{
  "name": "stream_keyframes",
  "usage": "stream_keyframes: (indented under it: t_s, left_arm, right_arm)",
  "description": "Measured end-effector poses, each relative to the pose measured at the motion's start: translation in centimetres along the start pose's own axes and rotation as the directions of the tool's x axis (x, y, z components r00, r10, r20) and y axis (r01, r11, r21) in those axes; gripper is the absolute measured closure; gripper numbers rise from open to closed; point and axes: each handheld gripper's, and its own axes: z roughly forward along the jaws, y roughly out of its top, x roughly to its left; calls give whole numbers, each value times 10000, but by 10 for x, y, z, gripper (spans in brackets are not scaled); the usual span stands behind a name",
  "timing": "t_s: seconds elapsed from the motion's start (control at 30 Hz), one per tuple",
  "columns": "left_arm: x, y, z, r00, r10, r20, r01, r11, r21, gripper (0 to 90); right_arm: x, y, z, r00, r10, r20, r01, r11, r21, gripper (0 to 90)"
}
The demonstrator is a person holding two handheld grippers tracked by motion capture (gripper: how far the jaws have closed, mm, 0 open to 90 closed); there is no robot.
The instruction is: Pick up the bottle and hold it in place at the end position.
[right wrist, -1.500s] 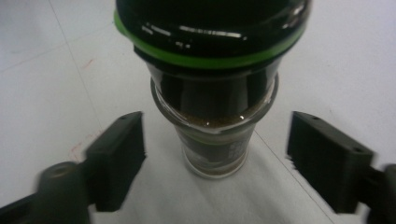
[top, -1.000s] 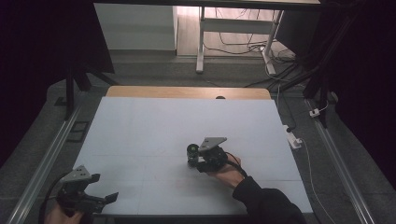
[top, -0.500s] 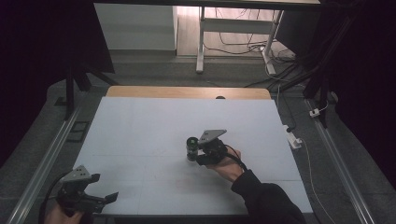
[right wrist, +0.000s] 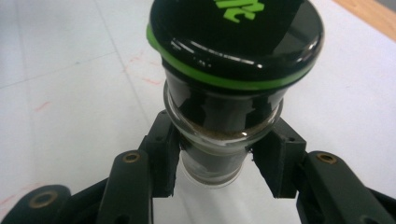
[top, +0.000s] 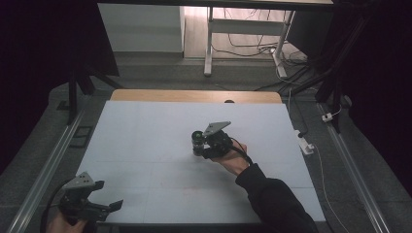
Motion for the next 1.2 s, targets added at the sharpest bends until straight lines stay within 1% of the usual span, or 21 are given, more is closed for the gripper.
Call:
stream_keyframes:
  t_s: [0.07, 0.17, 0.3, 0.33, 0.57, 0.67, 0.83, 0.97, 1.1, 1.2]
  left_arm:
    - [0, 0, 0, 10000, 9, -2, -9, 10000, 5, 0]
    - [0, 0, 0, 10000, 1, -5, -1, 10000, 15, 0]
    - [0, 0, 0, 10000, -17, 1, 17, 10000, 11, 0]
    - [0, 0, 0, 10000, -18, 0, 18, 10000, 10, 0]
    - [0, 0, 0, 10000, -11, 15, 11, 10000, 9, 0]
    - [0, 0, 0, 10000, -2, 12, 2, 10000, 13, 0]
    - [0, 0, 0, 10000, -14, 51, 14, 10000, -6, 0]
    - [0, 0, 0, 10000, -4, 59, 4, 10000, -13, 0]
    - [0, 0, 0, 10000, 8, 66, -8, 10000, -10, 0]
    - [0, 0, 0, 10000, 6, 69, -6, 10000, 8, 0]
  right_arm:
    - [-3, 1, 1, 10000, -3, 68, 3, 10000, -26, 534]
    - [-8, 4, 4, 10000, -5, 40, 6, 10000, -87, 533]
    - [-14, 6, 11, 9999, -165, -1, 165, 9998, -94, 533]
    - [-15, 7, 13, 9999, -123, -10, 123, 9999, -82, 533]
    - [-18, 9, 27, 9989, -467, 17, 466, 9989, 43, 533]
    - [-19, 9, 31, 9990, -441, 106, 441, 9990, 63, 533]
    - [-22, 5, 35, 9993, -350, 96, 349, 9993, 115, 533]
    - [-23, 2, 37, 9986, -524, 47, 523, 9984, 213, 533]
    - [-24, 1, 37, 9987, -515, 10, 515, 9986, 150, 533]
    - [-26, -1, 36, 9991, -417, -50, 417, 9991, 77, 533]
